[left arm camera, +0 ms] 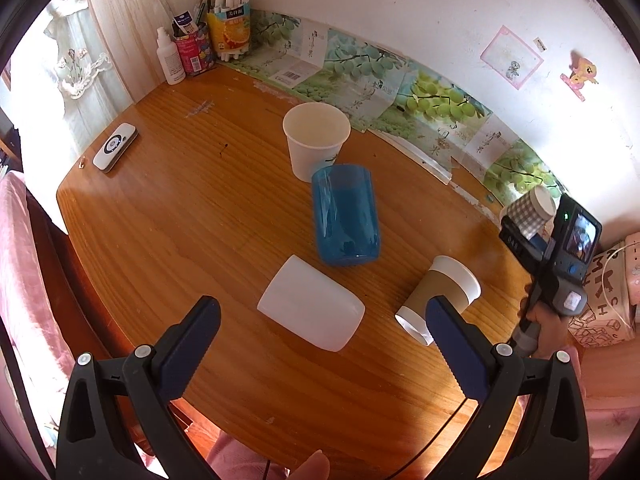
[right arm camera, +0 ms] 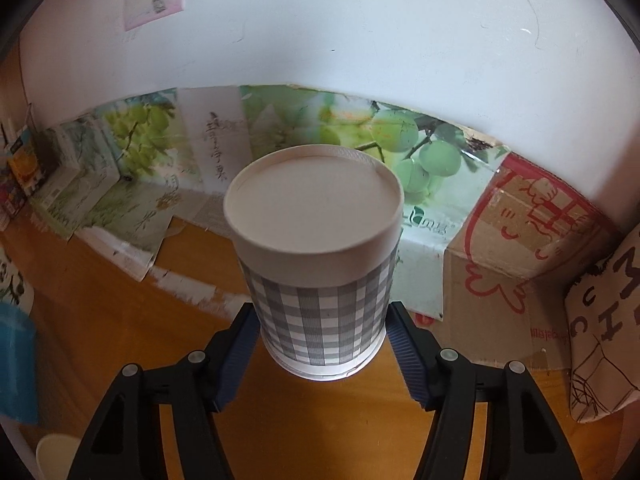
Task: Flip cup upright
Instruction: 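Carry the checkered cup over the desk, lay it on its side, open right tool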
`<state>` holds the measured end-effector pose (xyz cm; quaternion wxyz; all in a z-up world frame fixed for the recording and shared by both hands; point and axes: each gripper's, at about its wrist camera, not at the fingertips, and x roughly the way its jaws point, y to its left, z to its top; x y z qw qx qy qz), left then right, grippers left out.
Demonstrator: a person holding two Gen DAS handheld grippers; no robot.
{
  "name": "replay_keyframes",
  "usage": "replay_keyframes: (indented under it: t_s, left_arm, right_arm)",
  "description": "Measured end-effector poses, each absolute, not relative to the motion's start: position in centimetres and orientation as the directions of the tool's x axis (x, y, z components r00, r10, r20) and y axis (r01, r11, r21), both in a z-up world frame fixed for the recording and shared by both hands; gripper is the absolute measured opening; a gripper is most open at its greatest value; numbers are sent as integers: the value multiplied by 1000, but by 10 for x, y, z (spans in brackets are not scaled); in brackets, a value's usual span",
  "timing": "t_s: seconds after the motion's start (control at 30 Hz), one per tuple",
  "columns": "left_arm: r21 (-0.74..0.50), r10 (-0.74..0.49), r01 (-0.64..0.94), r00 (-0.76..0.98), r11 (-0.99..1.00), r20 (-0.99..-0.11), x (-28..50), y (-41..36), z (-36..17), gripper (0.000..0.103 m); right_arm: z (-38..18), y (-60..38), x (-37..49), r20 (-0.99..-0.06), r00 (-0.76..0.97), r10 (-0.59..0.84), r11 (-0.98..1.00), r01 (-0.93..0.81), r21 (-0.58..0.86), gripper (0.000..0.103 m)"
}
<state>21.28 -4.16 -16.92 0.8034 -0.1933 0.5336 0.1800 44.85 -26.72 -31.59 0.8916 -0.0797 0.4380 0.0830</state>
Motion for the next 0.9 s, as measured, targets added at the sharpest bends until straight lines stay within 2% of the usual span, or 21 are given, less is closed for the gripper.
replay_keyframes:
  t_s: [0.3, 0.5, 0.73, 0.9]
  left_arm:
    - [-180, 10, -484, 364, 856, -931, 201, -27, -167, 102]
    - [-162, 31, -453, 389, 877, -921, 197, -17, -158, 102]
    - [-121, 67, -400, 426, 908, -902, 199, 10, -146, 102]
    - [-121, 46, -336, 448, 934, -893, 202, 26, -137, 102]
  right_arm:
    - [-291, -274, 394, -823, 565, 67, 950, -287, -120, 66]
    - [-277, -275, 349, -841, 538, 52, 939, -314, -143, 66]
    - [-263, -279, 302, -862, 507, 21, 958, -257, -128, 66]
    - [-250, -269, 268, -881, 474, 6, 967, -226, -115, 66]
